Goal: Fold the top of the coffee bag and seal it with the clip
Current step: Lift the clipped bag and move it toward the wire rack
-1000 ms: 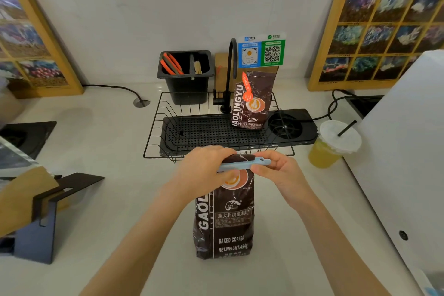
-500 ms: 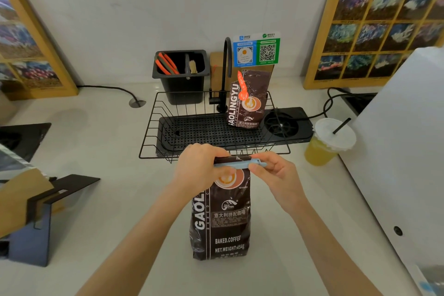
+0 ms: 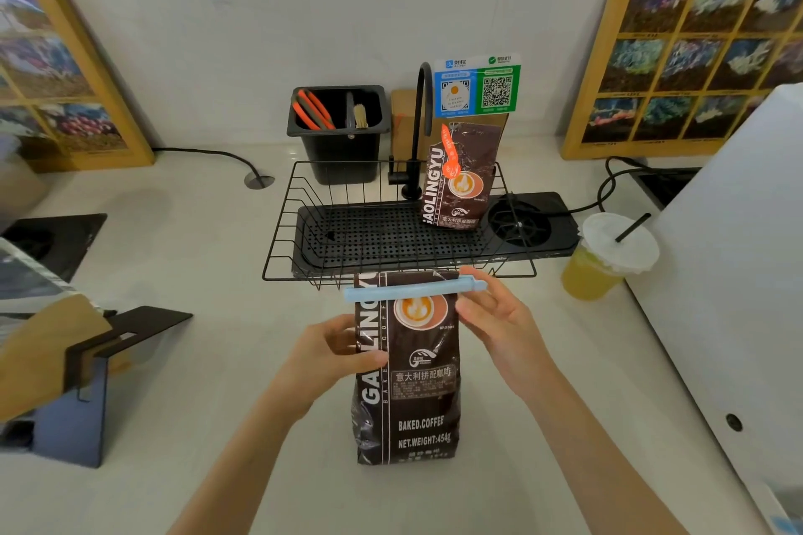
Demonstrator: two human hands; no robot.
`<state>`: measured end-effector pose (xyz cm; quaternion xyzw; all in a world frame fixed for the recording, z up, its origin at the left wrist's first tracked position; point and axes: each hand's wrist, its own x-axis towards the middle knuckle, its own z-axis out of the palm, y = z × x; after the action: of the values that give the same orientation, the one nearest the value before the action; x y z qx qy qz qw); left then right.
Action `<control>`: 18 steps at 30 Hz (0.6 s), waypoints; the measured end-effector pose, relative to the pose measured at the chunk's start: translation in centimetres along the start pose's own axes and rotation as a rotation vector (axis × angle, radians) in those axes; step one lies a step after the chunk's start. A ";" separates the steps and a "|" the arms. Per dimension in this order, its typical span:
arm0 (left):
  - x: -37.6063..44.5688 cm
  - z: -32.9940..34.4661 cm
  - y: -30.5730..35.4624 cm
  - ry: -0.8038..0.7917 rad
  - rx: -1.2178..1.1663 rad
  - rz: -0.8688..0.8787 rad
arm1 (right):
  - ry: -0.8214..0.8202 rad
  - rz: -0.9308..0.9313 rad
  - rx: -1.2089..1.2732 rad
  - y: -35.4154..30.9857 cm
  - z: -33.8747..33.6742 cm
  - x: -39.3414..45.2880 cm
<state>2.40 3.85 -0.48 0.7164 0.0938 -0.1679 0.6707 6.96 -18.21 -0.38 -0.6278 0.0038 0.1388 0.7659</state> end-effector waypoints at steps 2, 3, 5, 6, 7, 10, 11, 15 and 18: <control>0.2 0.0 -0.4 0.028 -0.046 0.032 | -0.016 0.059 -0.122 0.9 0.2 -0.7; 0.3 0.1 -0.3 0.034 -0.060 0.037 | -0.026 0.084 -0.193 1.3 0.4 -1.1; 0.3 0.2 -0.1 0.030 -0.058 0.047 | -0.025 0.087 -0.264 1.5 0.5 -1.4; 0.3 0.2 0.2 0.032 -0.053 0.057 | -0.025 0.066 -0.270 1.3 0.5 -1.3; 0.3 0.1 0.6 0.038 -0.049 0.076 | -0.030 0.040 -0.267 0.9 0.5 -1.2; 0.7 -0.7 2.9 0.044 -0.029 0.180 | -0.060 -0.026 -0.245 -1.4 0.8 0.1; 0.8 -1.0 4.0 0.039 -0.027 0.217 | -0.080 -0.044 -0.240 -2.3 1.1 0.7; 1.8 -3.2 8.8 0.025 0.000 0.340 | -0.135 -0.141 -0.251 -6.9 2.7 3.8; 3.2 -5.1 12.3 0.069 0.002 0.412 | -0.156 -0.237 -0.261 -10.3 4.3 6.5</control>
<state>10.43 7.59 10.03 0.7263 -0.0319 -0.0027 0.6866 14.72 -14.49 9.23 -0.7052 -0.1478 0.0951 0.6869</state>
